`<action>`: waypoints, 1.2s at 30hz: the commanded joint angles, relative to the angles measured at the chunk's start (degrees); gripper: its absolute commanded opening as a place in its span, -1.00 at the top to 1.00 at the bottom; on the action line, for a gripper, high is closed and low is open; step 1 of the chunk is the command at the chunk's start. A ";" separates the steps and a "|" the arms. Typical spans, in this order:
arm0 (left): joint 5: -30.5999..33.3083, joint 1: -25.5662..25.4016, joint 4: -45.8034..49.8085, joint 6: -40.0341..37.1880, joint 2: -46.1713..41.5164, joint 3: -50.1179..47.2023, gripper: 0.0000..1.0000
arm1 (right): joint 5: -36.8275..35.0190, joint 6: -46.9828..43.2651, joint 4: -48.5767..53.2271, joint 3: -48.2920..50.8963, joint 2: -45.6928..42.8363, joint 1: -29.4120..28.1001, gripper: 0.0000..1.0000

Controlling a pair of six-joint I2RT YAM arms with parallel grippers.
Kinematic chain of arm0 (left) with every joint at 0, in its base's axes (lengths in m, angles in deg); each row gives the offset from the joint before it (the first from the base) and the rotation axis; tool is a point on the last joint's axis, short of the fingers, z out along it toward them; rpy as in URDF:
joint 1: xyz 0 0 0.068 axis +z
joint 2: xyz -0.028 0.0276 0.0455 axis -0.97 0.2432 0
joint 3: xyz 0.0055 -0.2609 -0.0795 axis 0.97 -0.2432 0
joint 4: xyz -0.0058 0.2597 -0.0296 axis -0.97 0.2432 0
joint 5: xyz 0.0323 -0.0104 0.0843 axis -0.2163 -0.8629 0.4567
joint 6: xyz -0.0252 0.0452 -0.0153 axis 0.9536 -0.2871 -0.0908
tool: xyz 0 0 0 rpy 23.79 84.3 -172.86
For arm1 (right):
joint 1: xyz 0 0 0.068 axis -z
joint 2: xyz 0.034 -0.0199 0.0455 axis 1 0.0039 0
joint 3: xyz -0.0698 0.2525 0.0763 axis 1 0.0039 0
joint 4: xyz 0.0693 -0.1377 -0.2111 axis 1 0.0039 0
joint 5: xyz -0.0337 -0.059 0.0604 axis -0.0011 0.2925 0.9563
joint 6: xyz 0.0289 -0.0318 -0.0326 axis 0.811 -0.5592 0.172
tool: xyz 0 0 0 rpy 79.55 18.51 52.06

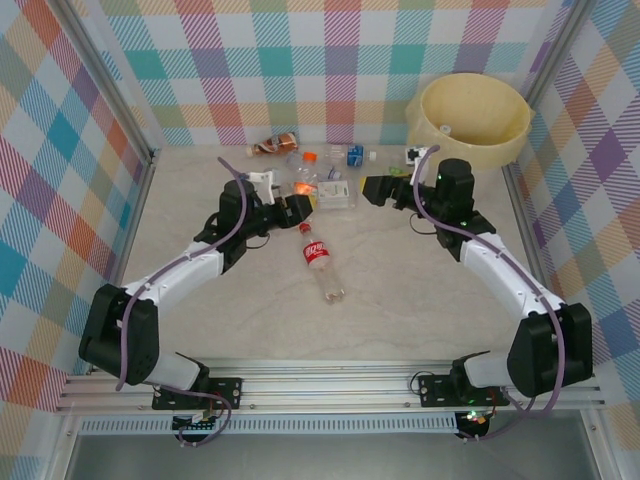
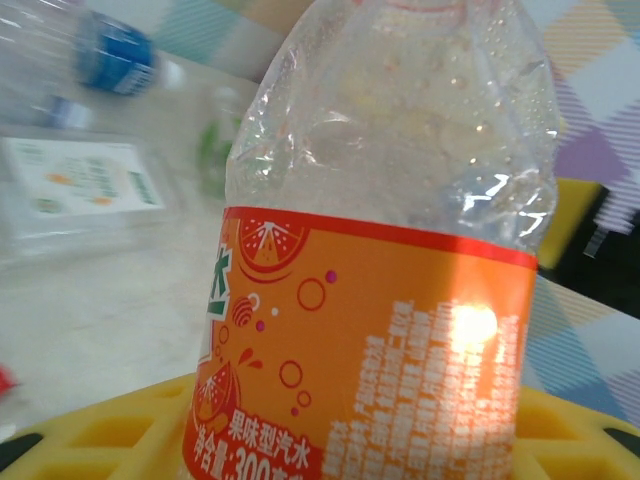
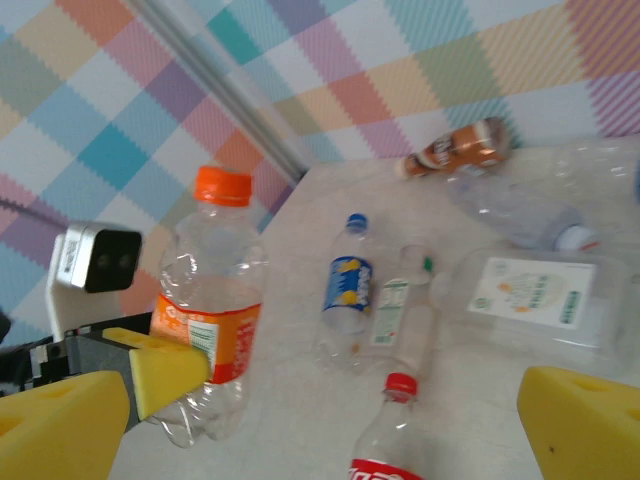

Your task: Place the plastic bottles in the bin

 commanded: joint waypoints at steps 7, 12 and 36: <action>-16.58 -4.25 -9.84 2.33 4.11 6.08 0.21 | 9.37 -0.24 -2.25 -6.56 2.46 -4.70 -0.99; -18.64 -4.95 -13.67 4.32 4.85 6.03 0.21 | 7.50 -3.82 -1.42 -6.66 2.28 -5.57 -0.99; -19.31 -6.36 -15.71 5.37 7.15 7.35 0.03 | 11.00 4.98 -4.09 -9.57 7.42 -5.66 -0.05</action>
